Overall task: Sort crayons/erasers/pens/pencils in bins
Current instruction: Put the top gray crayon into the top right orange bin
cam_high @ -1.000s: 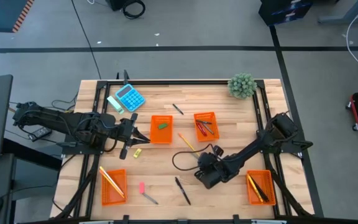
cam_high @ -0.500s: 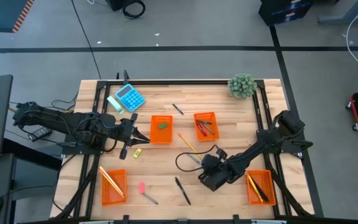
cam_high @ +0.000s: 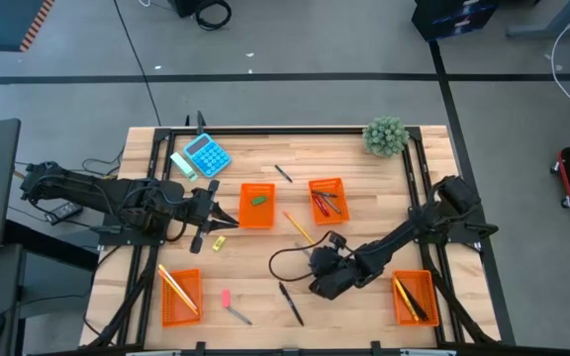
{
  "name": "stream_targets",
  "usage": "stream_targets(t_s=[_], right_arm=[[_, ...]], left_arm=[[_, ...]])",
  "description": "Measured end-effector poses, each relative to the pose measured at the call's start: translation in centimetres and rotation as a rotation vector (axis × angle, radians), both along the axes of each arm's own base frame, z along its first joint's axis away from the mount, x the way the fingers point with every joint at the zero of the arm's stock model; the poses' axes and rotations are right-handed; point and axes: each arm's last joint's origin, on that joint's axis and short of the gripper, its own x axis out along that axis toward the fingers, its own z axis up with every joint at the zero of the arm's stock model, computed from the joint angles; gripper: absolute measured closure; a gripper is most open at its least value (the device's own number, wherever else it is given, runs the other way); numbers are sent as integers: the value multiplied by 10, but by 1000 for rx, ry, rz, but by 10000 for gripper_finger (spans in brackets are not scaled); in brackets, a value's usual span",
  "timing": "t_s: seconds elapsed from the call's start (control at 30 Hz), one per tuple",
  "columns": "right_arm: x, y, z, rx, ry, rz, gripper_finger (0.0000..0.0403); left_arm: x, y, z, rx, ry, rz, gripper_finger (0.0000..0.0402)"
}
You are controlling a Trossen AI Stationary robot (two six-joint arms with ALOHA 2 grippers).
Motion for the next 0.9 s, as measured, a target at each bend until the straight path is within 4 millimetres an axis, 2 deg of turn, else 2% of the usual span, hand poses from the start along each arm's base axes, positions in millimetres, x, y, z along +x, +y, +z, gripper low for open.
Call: stream_targets(t_s=[0.33,0.9], right_arm=[[13,-26,0,-6,58,29,269],[7,-20,-2,18,65,37,270]], left_arm=[[0,0,0,0,0,0,364],[0,0,0,-1,0,0,363]])
